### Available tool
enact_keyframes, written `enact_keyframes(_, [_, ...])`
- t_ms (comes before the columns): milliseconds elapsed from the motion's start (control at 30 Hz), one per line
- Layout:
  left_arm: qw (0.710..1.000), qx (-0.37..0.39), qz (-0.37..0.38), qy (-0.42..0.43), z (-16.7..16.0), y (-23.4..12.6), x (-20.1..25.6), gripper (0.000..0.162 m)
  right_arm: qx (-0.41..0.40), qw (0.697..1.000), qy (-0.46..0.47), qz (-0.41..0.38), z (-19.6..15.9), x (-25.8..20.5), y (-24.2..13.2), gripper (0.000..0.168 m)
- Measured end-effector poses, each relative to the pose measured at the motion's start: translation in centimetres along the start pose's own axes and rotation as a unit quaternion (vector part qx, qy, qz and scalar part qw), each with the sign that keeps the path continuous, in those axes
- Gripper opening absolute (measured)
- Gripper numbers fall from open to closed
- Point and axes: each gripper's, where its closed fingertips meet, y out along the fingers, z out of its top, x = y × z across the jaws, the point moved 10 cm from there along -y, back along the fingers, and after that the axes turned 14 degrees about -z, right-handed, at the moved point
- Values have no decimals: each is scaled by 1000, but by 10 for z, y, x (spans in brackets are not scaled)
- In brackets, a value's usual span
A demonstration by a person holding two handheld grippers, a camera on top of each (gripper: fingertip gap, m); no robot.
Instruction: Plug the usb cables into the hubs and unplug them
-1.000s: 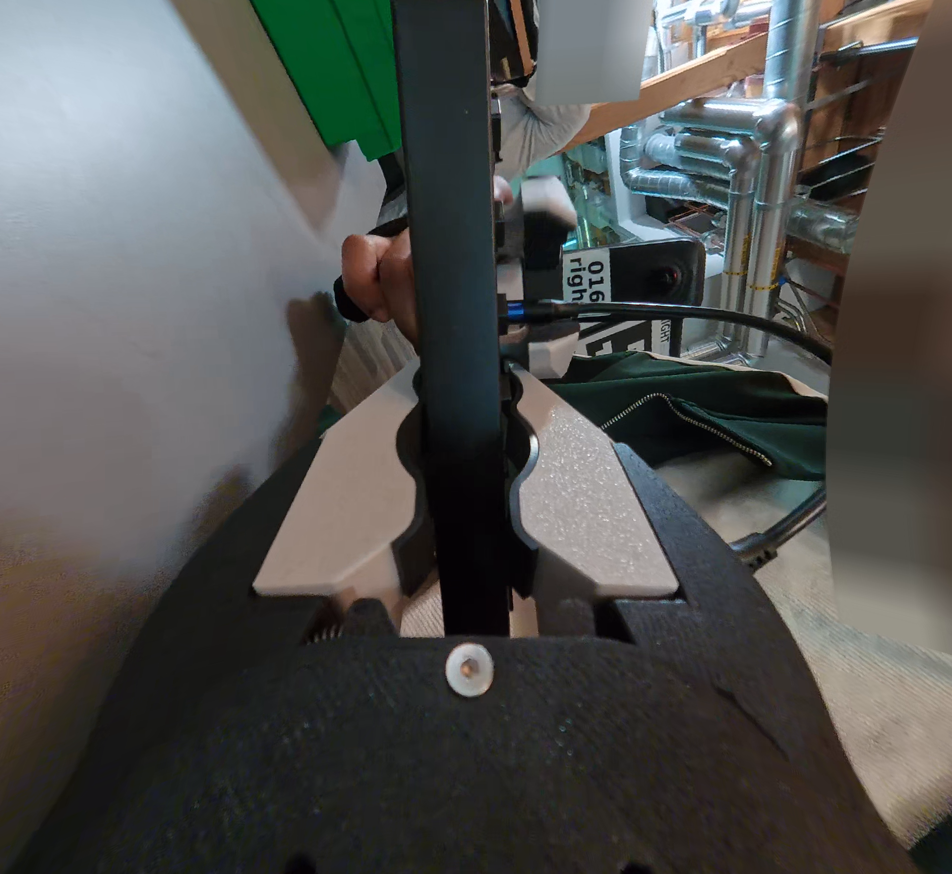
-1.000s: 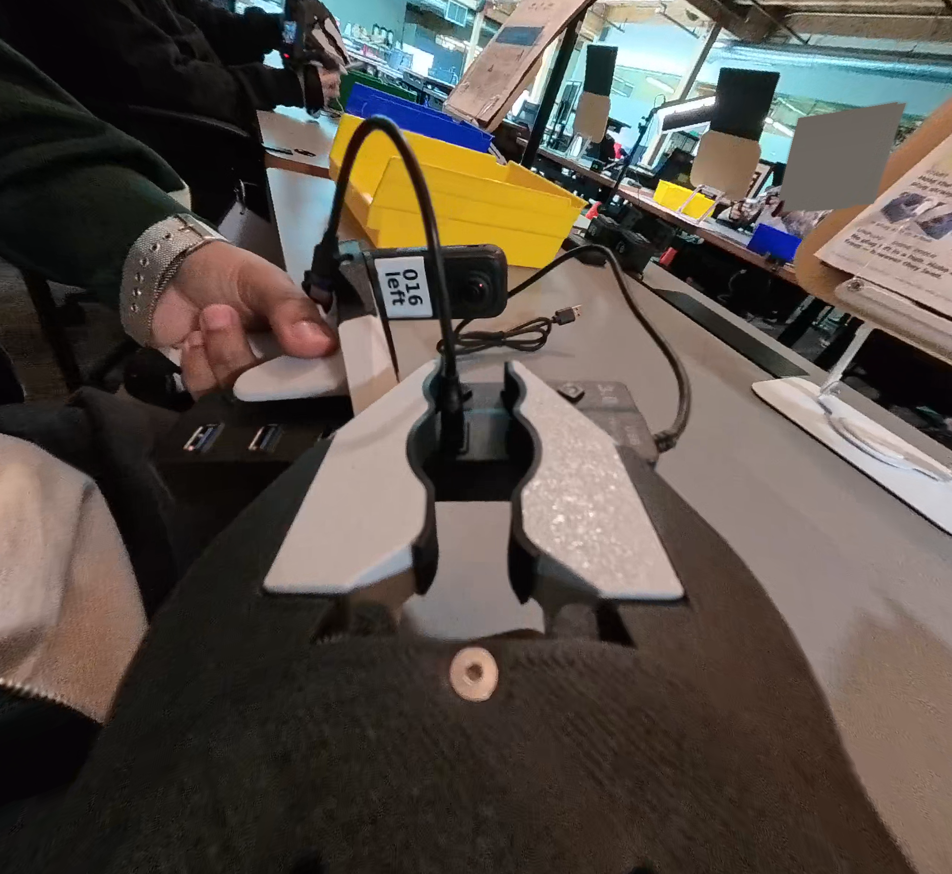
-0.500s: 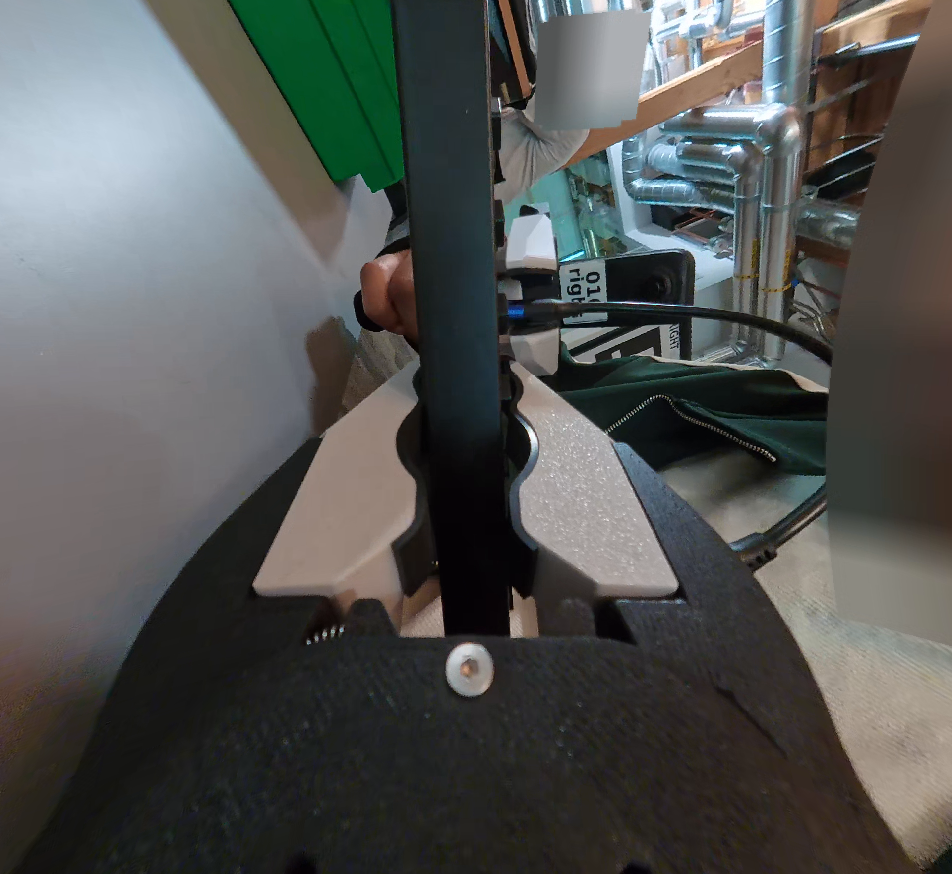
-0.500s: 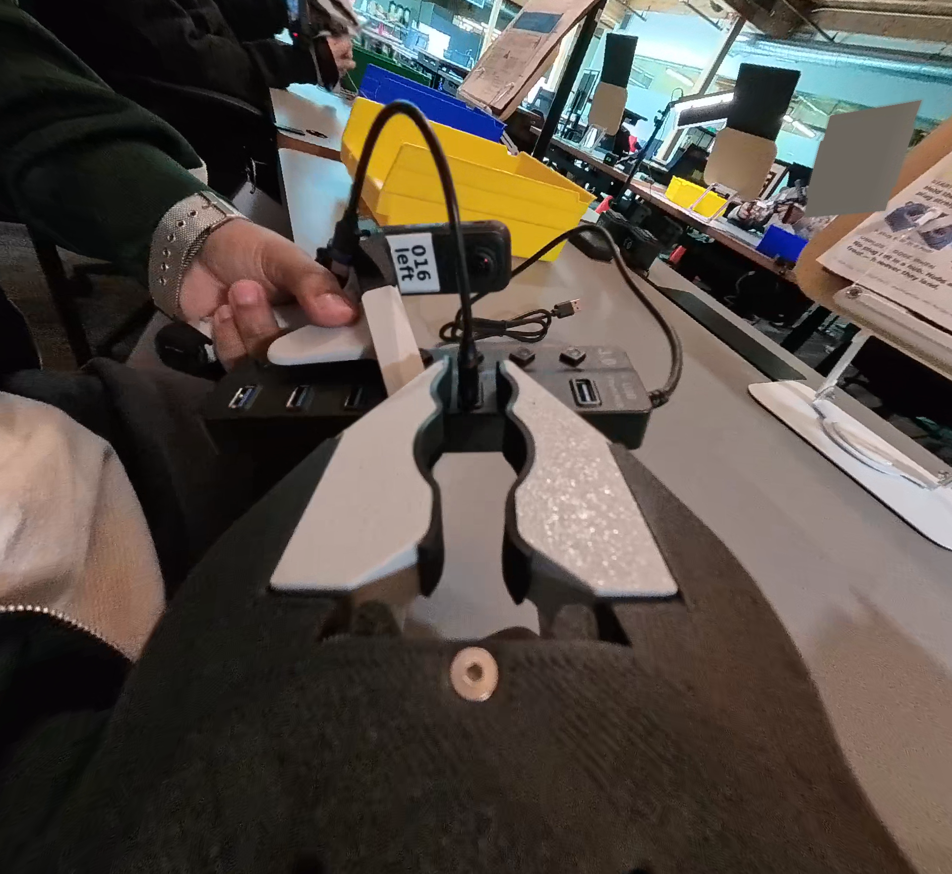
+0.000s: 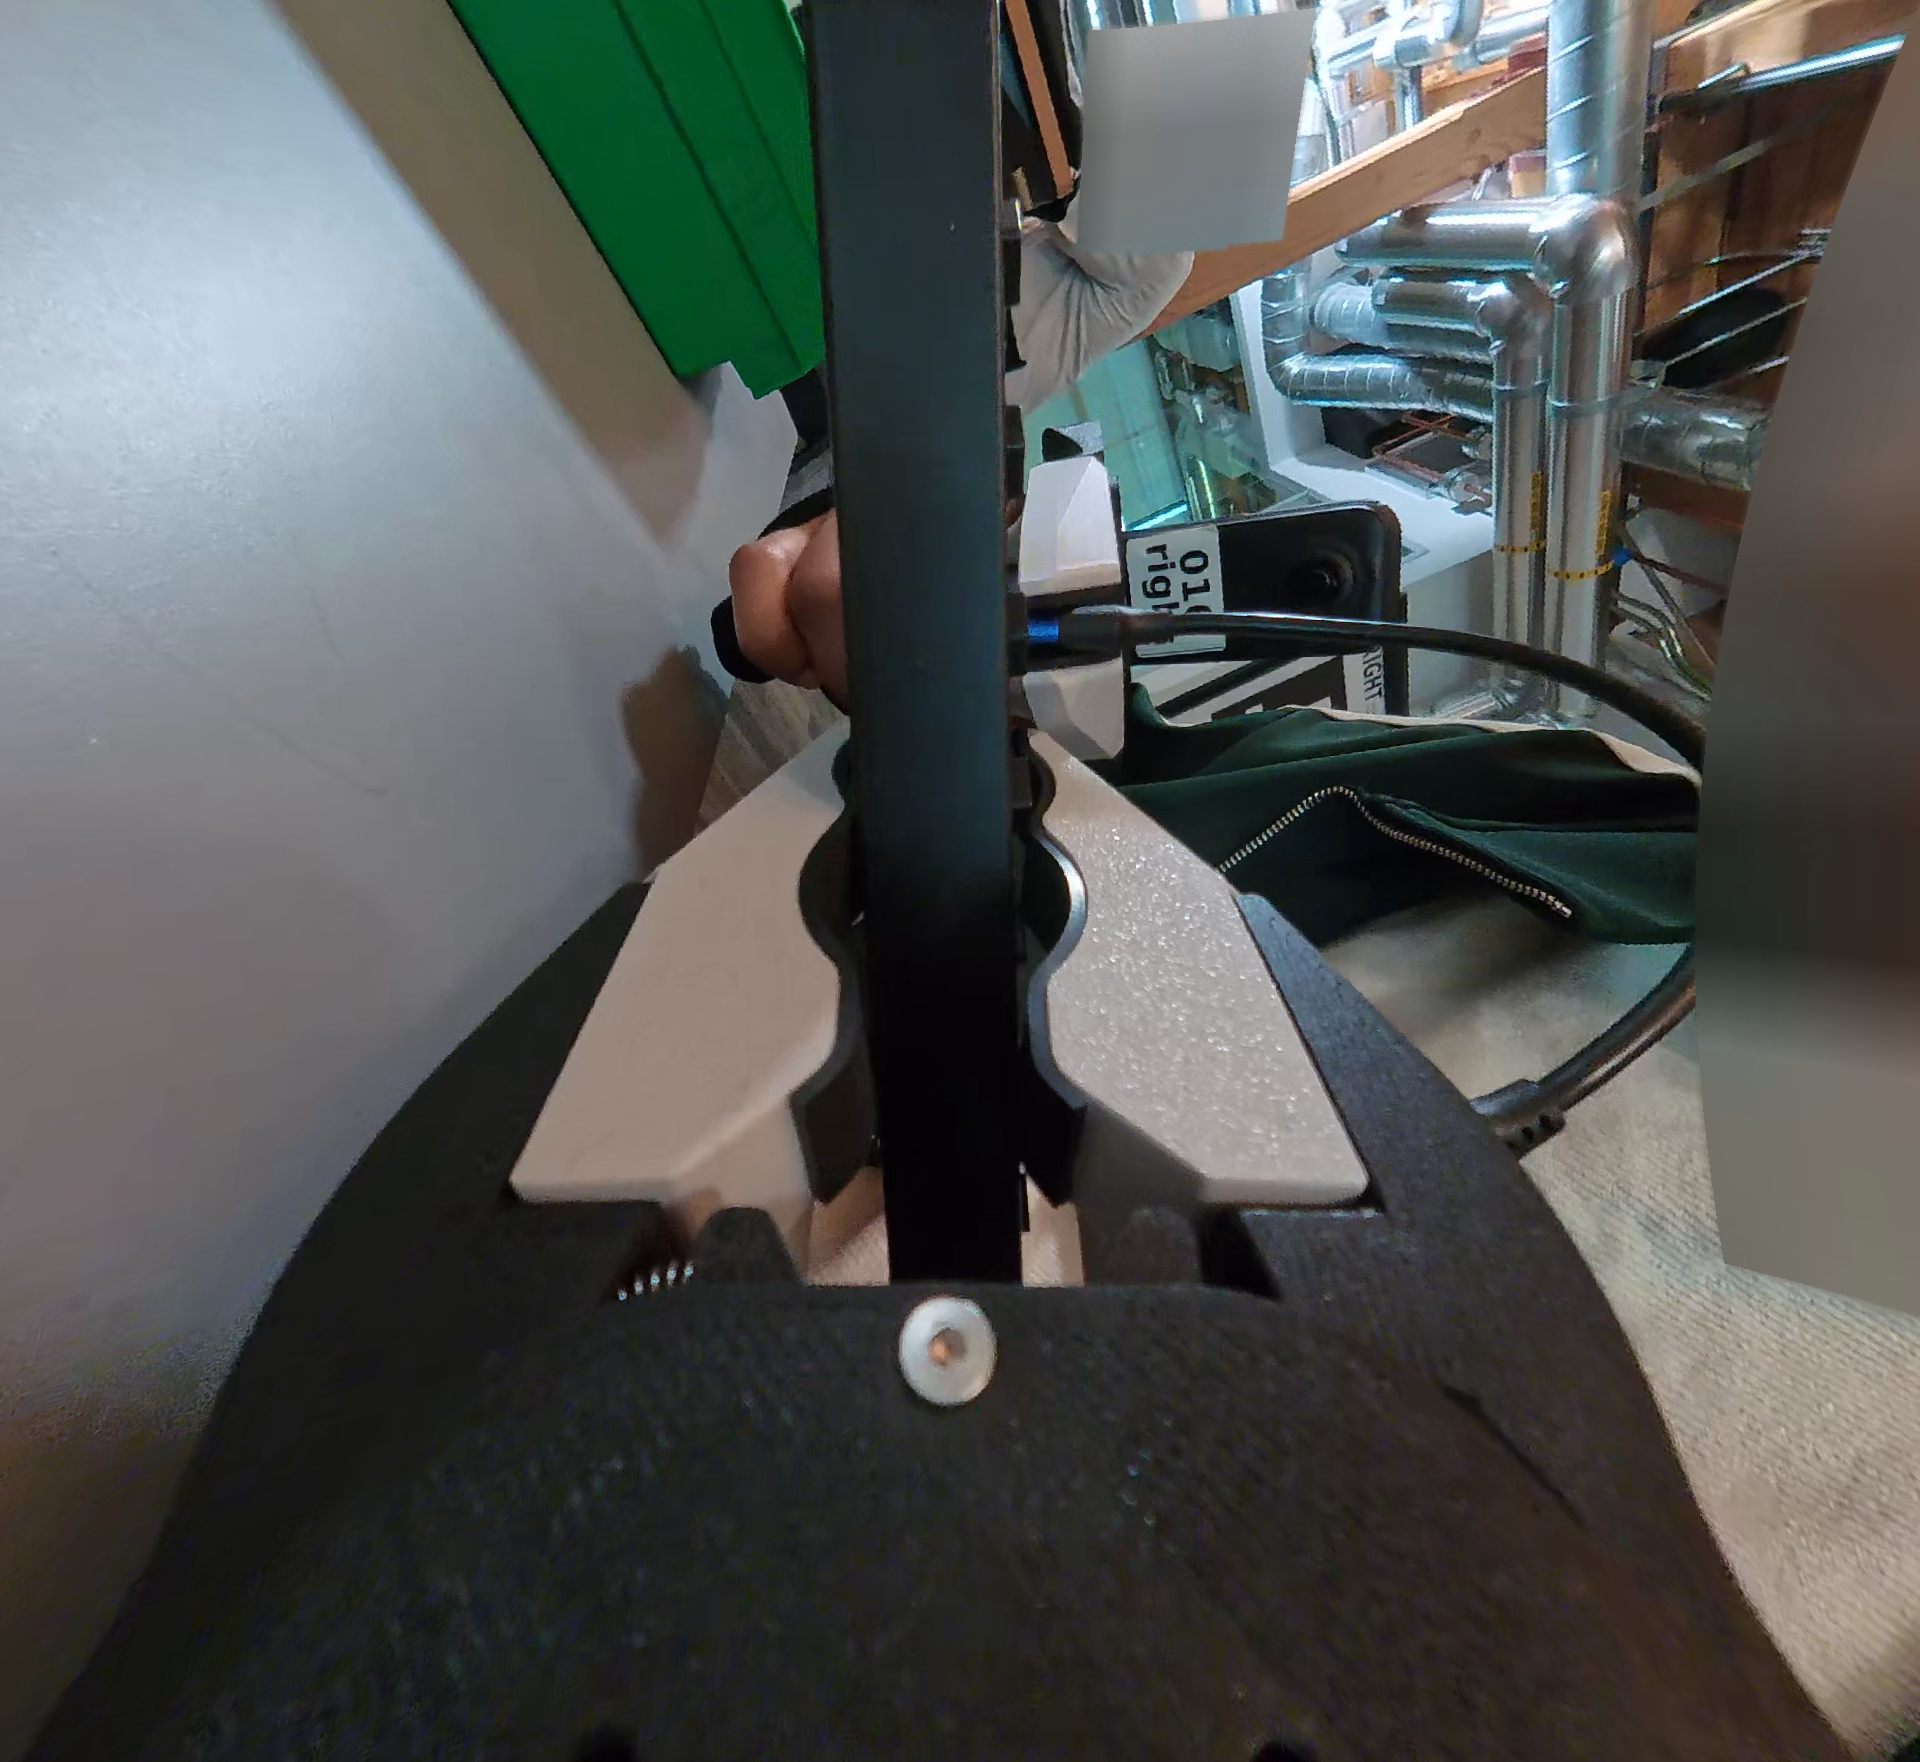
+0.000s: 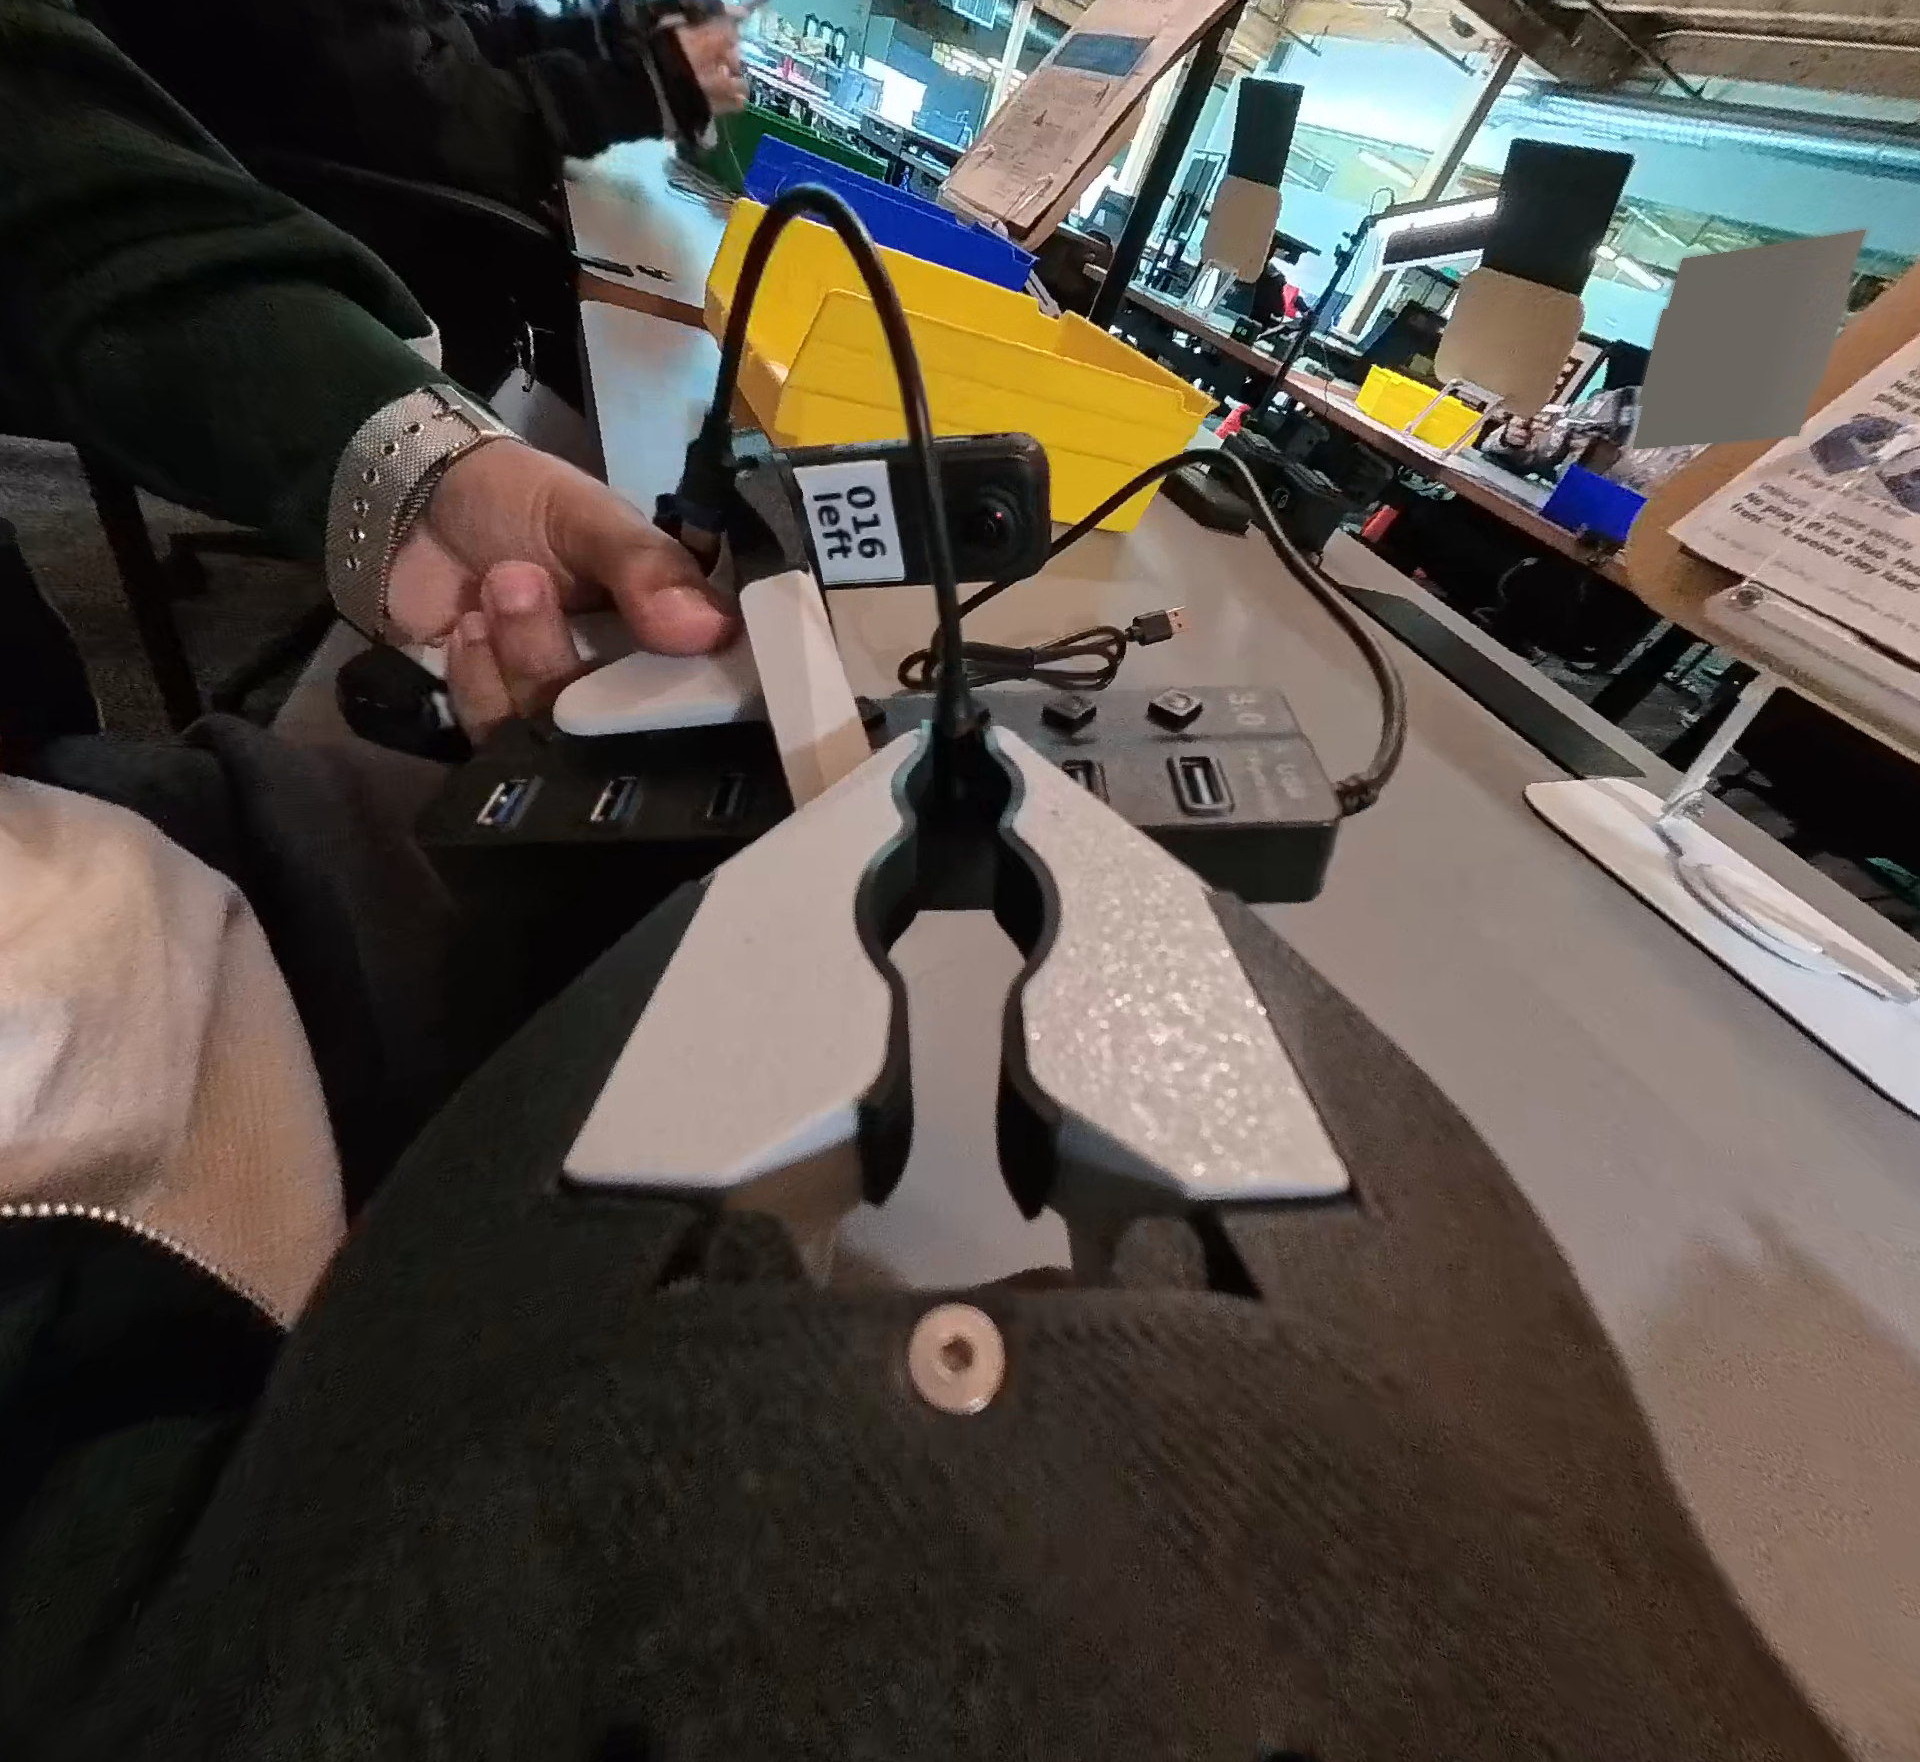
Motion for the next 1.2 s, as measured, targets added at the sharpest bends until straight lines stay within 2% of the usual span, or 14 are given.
enact_keyframes(400, [999,15,-35,-36,0,3,1,24,9,999,44,-7,6,1,-1,6])
enact_keyframes(500, [999,28,12,-16,1,4,3,23,3,999,39,-16,5,2,-1,5])
enact_keyframes(633, [1000,24,16,-11,3,5,9,23,12,999,33,-24,9,2,-2,5])
enact_keyframes(800, [999,44,1,-20,2,10,14,24,22,993,116,-16,12,6,-2,5])
enact_keyframes(1200, [999,45,-17,-20,-1,15,17,25,34,999,19,-31,23,3,-8,5])
